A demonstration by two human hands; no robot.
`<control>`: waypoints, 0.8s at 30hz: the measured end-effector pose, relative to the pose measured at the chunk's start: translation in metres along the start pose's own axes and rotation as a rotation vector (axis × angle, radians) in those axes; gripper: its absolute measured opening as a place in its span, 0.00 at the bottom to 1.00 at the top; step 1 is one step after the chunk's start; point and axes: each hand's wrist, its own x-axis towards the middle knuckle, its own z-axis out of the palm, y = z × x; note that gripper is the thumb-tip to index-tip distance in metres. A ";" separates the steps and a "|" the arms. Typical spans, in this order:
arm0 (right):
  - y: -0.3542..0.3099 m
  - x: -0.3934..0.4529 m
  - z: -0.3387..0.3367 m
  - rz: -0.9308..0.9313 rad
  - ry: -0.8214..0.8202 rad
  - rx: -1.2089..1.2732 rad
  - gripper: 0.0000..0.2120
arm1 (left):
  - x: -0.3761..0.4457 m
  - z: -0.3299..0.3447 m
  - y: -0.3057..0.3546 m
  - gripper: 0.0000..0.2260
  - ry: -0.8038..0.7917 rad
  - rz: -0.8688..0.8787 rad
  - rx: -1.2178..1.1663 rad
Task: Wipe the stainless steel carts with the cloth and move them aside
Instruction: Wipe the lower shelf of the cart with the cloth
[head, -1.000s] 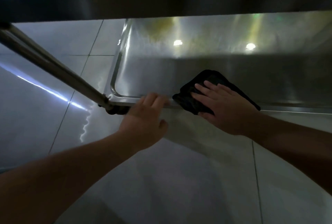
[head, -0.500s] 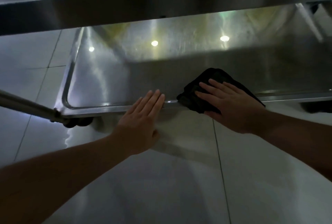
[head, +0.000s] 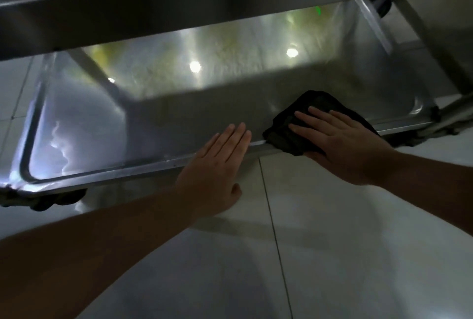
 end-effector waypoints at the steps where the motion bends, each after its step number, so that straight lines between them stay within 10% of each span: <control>1: 0.006 -0.004 0.000 0.015 -0.003 0.001 0.31 | 0.006 0.001 0.009 0.48 0.013 0.013 -0.005; 24: 0.109 -0.006 -0.006 0.559 -0.130 0.206 0.38 | 0.054 0.003 0.071 0.49 0.032 0.016 -0.047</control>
